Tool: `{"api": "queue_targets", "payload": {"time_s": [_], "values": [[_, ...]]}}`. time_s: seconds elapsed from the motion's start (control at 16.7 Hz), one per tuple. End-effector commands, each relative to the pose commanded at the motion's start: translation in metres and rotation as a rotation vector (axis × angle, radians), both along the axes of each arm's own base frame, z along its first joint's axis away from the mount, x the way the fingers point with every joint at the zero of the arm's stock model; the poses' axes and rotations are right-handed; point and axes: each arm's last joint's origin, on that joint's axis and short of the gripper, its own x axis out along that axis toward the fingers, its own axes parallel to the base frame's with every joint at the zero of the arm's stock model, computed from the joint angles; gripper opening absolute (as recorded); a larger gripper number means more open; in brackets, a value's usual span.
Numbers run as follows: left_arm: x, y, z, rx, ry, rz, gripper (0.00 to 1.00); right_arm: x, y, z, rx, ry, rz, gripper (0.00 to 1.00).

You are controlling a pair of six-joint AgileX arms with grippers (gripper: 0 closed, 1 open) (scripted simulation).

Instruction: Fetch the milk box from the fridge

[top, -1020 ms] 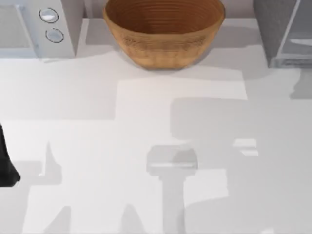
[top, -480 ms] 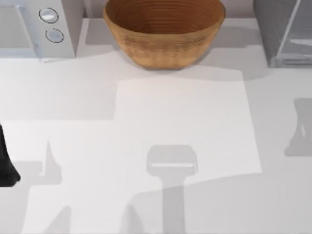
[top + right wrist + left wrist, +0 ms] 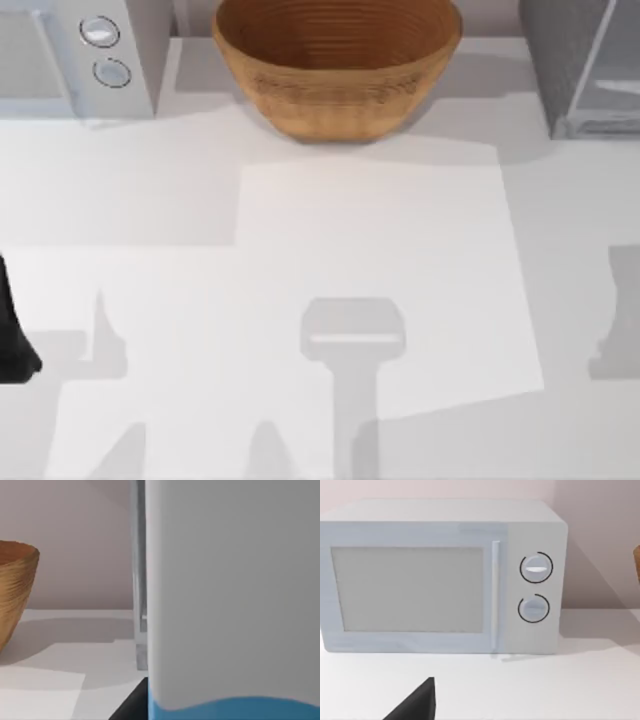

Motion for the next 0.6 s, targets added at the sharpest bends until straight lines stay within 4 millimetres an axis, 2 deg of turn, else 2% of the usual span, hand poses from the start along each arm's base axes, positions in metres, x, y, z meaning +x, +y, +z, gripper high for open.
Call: {"api": "queue_targets", "payload": {"time_s": [0.36,0.6], "values": [[0.0000,0.0000,0.0000,0.000,0.000,0.000,1.00,-0.0001,-0.0001,-0.0007,0.002,0.002,-0.001,0.00],[0.0000,0.0000,0.0000,0.000,0.000,0.000,1.00,0.0058,0.0023,0.0065,-0.002,-0.013,0.058,0.00]]}}
